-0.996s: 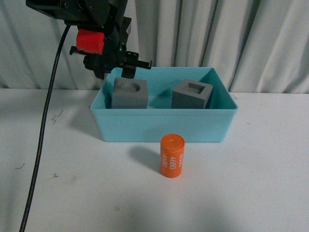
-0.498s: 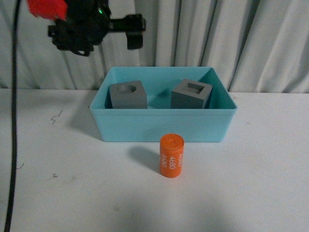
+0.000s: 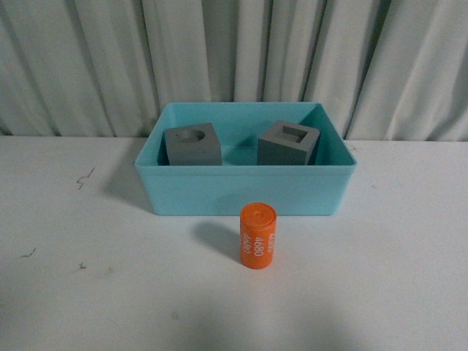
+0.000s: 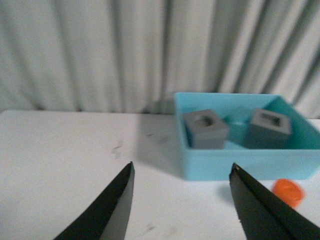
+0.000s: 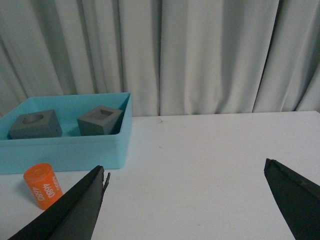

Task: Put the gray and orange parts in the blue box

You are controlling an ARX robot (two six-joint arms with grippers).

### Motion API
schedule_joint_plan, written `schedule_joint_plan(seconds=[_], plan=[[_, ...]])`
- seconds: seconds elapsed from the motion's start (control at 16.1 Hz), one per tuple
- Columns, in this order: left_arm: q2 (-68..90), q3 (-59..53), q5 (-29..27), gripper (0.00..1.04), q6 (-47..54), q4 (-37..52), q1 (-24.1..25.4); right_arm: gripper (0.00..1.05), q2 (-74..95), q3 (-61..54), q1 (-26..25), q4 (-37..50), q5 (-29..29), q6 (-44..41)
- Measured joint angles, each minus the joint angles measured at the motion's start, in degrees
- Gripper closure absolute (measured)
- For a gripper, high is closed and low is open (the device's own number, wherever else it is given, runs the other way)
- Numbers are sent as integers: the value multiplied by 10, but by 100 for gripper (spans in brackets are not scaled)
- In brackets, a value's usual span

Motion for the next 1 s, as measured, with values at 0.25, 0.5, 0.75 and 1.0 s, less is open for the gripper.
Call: schedule_joint_plan(seconds=[0.25,0.5,0.75,1.0], plan=[[-192,-101,41,89,25,-39,57,6,0,0,0,0,-1,0],[-226,-106,113,103,27,-65,144,6,0,0,0,0,-1,0],[-263,-119,123,103,28,-83,137,6,0,0,0,0,-1,0],[-360,-119,123,103,28,-189,139,6,0,0,0,0,-1,0]])
